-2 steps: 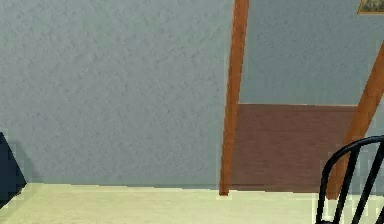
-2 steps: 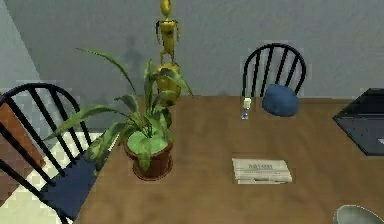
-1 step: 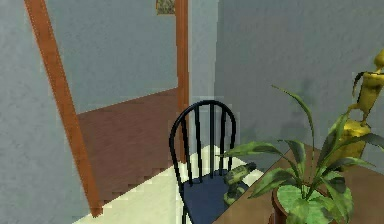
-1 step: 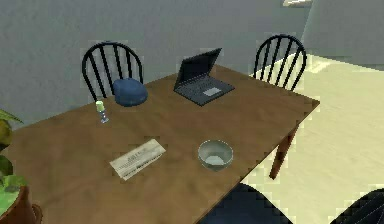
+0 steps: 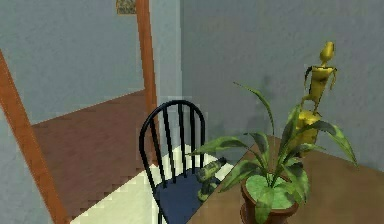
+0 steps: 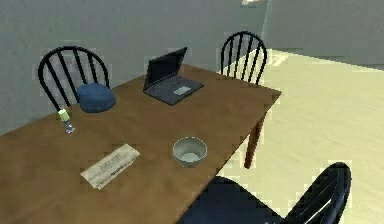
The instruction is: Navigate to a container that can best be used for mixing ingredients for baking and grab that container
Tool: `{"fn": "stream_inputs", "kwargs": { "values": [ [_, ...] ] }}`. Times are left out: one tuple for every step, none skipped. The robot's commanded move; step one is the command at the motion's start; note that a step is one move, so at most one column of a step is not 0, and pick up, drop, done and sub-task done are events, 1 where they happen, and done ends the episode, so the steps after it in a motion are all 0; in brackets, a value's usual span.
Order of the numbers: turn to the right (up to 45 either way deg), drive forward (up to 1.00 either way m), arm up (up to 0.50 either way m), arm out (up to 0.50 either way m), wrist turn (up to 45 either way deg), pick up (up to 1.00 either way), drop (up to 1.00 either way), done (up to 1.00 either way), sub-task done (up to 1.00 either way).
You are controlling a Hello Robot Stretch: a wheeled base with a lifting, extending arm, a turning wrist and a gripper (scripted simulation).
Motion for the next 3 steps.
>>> {"fn": "stream_inputs", "kwargs": {
  "values": [
    [0.0, 0.00, 0.50, 0.00, 0.0, 0.00, 0.00, 0.00, 0.00],
    [0.0, 0.00, 0.38, 0.00, 0.0, 0.00, 0.00, 0.00, 0.00],
    [0.0, 0.00, 0.00, 0.22, 0.0, 0.00, 0.00, 0.00, 0.00]
  ]
}}
